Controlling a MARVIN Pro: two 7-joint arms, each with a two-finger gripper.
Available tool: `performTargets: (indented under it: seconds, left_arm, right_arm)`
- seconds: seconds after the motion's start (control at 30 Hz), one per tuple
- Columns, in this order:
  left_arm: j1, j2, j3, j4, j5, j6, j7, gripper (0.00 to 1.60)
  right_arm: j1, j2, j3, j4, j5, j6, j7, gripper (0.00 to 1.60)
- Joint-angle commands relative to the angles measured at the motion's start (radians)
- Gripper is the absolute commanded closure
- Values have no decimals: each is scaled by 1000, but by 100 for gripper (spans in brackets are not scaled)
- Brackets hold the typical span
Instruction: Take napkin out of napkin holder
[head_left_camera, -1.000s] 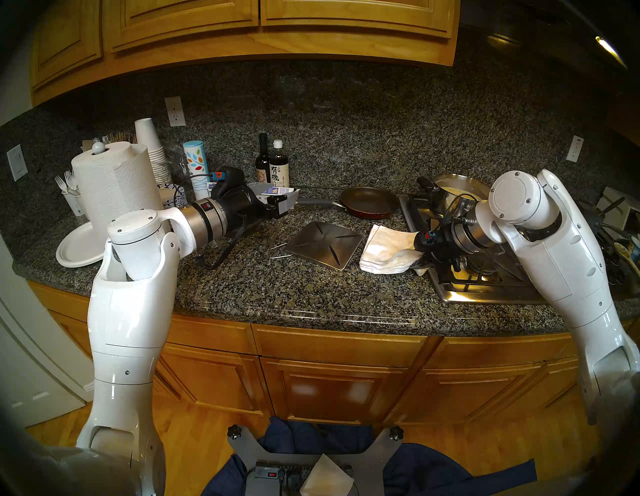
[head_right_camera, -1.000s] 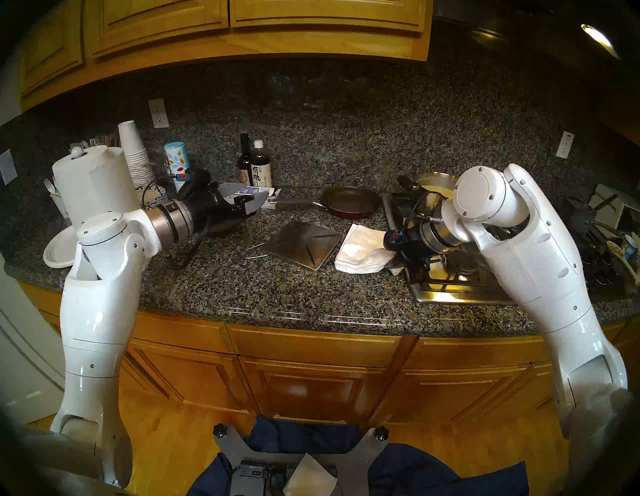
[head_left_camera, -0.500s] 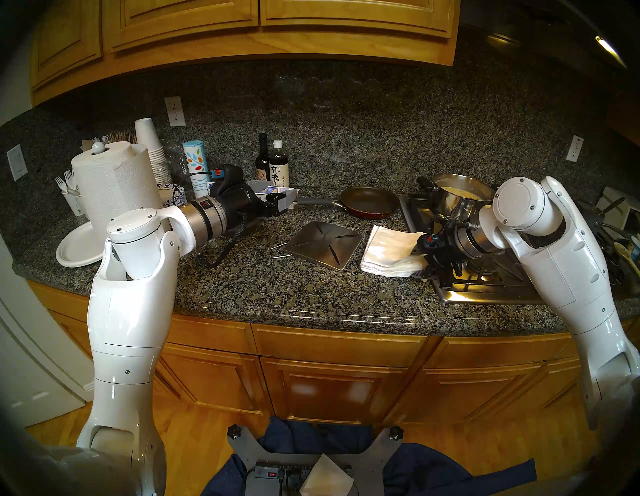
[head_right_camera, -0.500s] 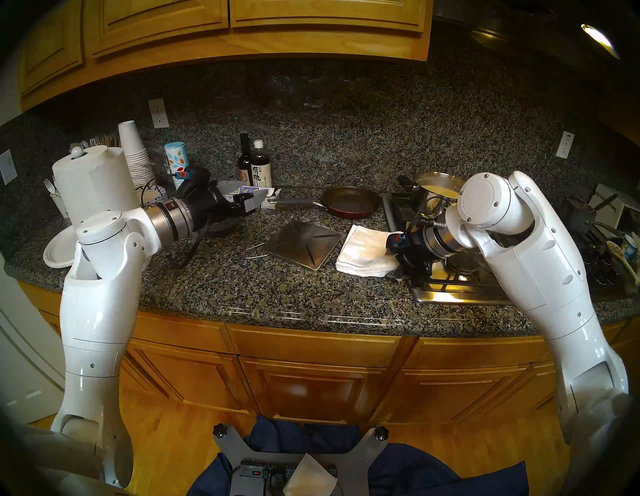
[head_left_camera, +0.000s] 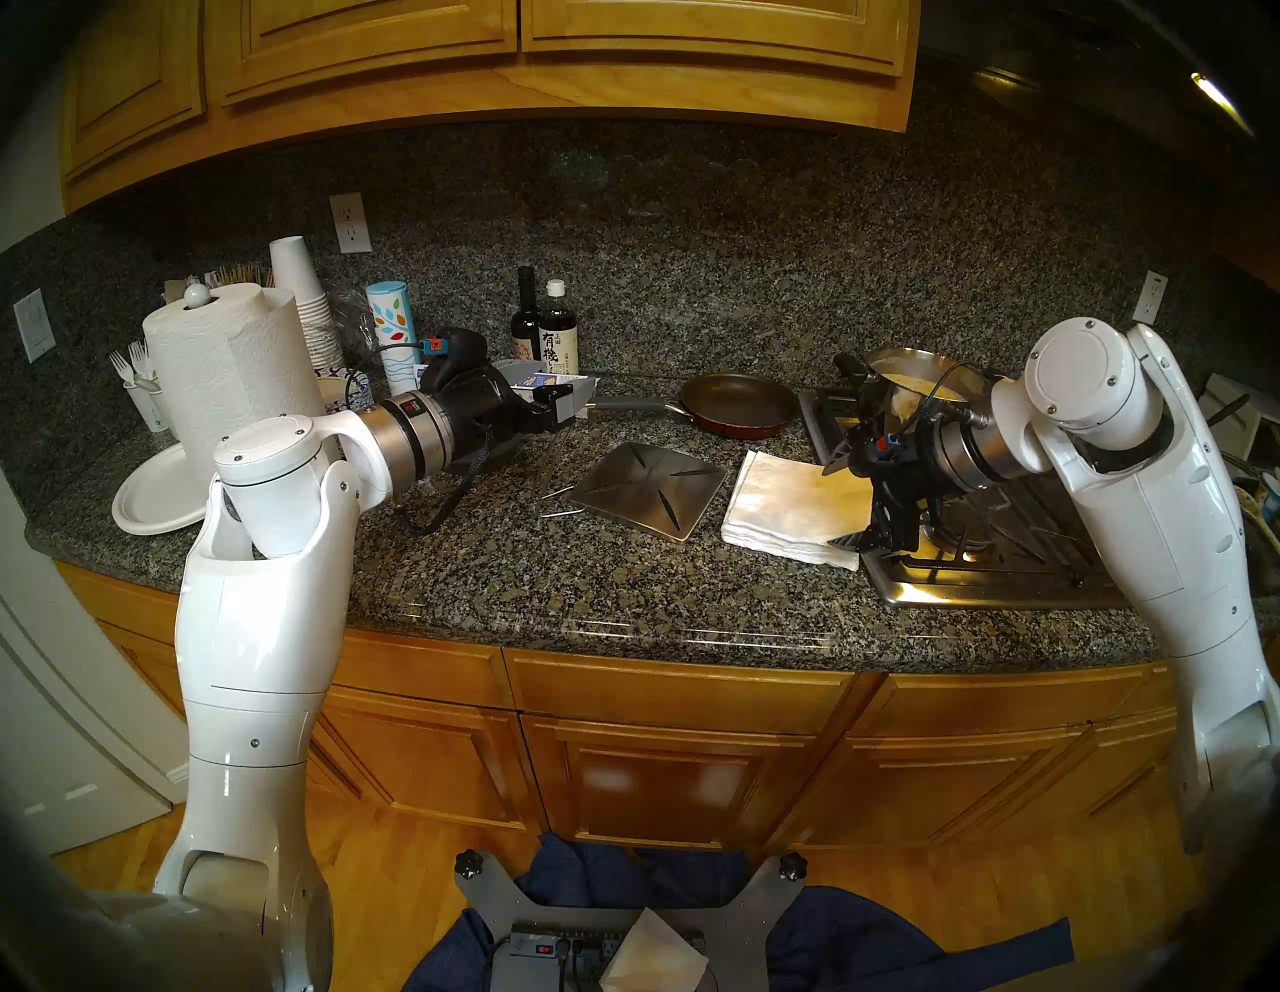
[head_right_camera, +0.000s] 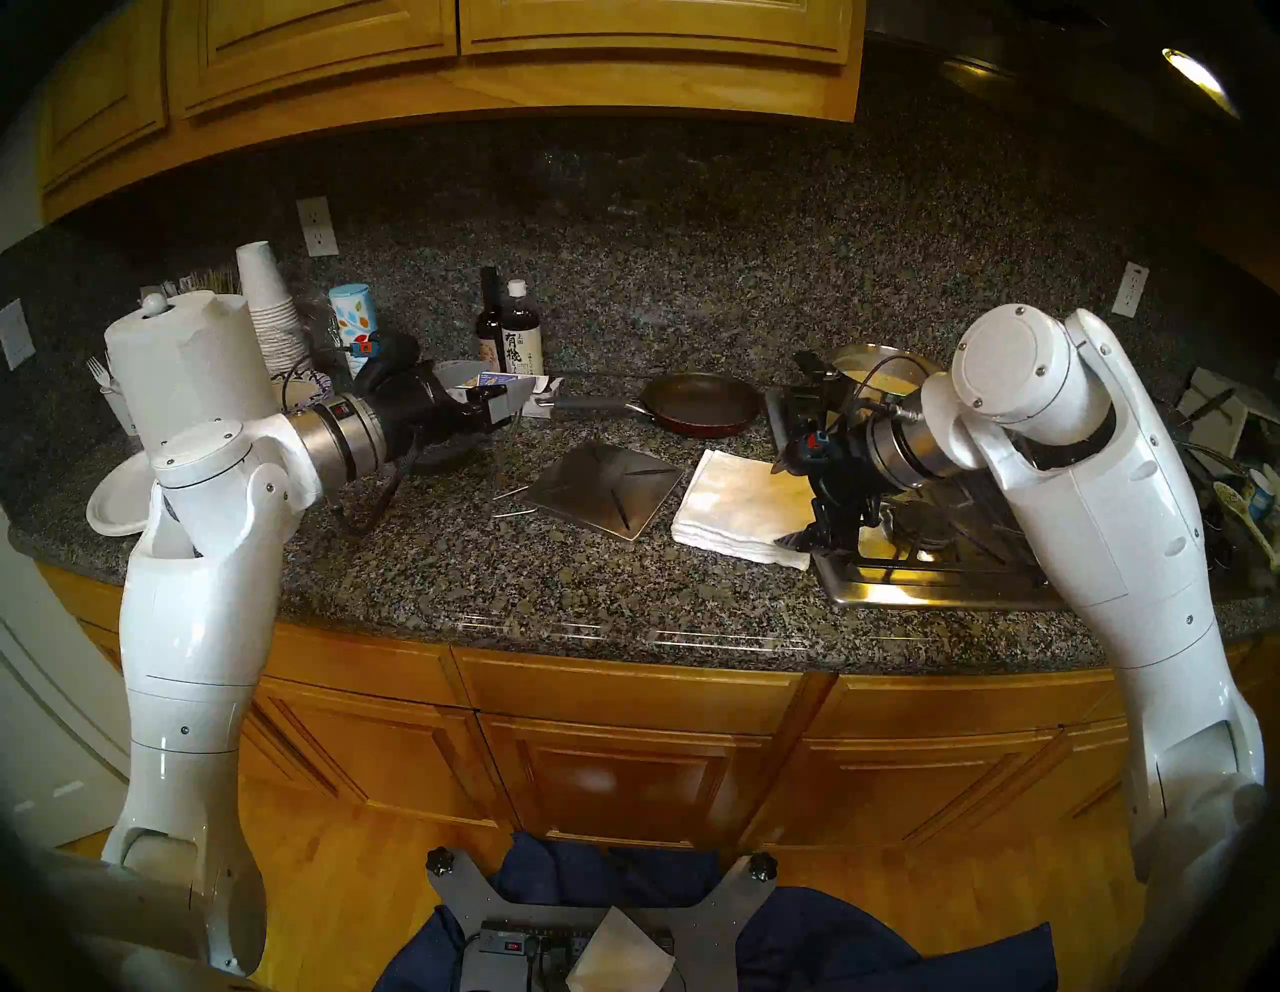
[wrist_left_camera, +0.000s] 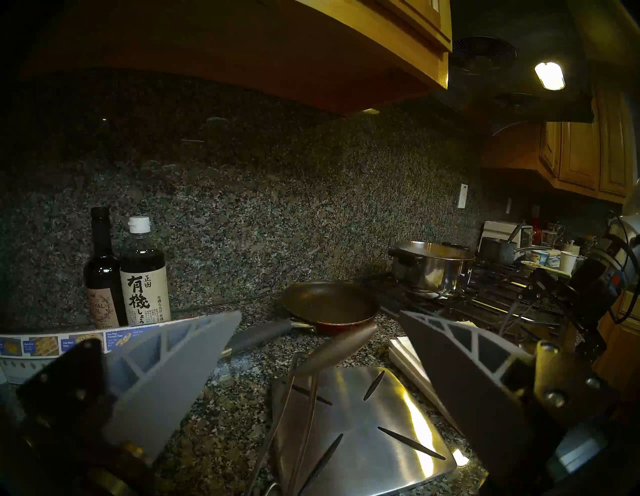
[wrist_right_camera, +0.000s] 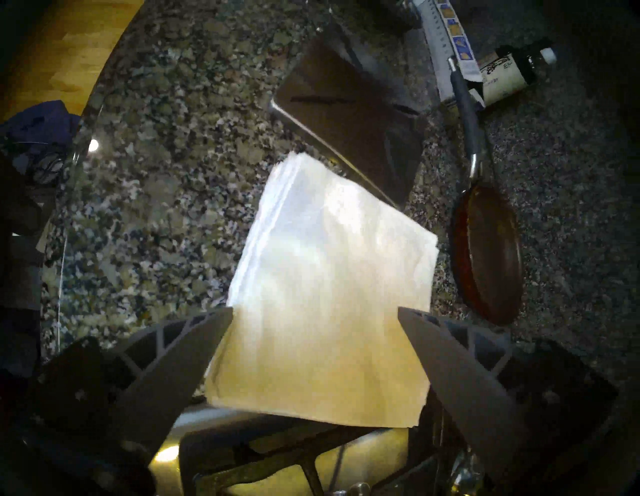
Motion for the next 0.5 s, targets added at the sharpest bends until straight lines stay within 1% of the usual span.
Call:
performTargets:
  seconds: [0.0,0.13,0.27,0.37,0.43,0.47]
  left_arm:
    - [-40,-5,5,-27,-4,-3,0,0]
    - [-39,-8,6,-36,-2,1,4,0]
    - [-32,-4,-4,-50,0,7,8,0]
    - [-25,3,-16,-64,1,14,12,0]
    - [-24,6,-20,-67,1,16,12,0]
    - [-21,9,-24,-71,0,18,11,0]
  right_arm:
    - [72,-11,82,-22,43,24,-10,0]
    - [80,-62,90,19,58,30,-73,0]
    - [85,-119,91,64,67,15,-133,0]
    - [83,-175,96,93,87,11,-186,0]
    - [85,-183,92,103,92,10,-201,0]
    - [82,-198,95,113,97,6,-217,0]
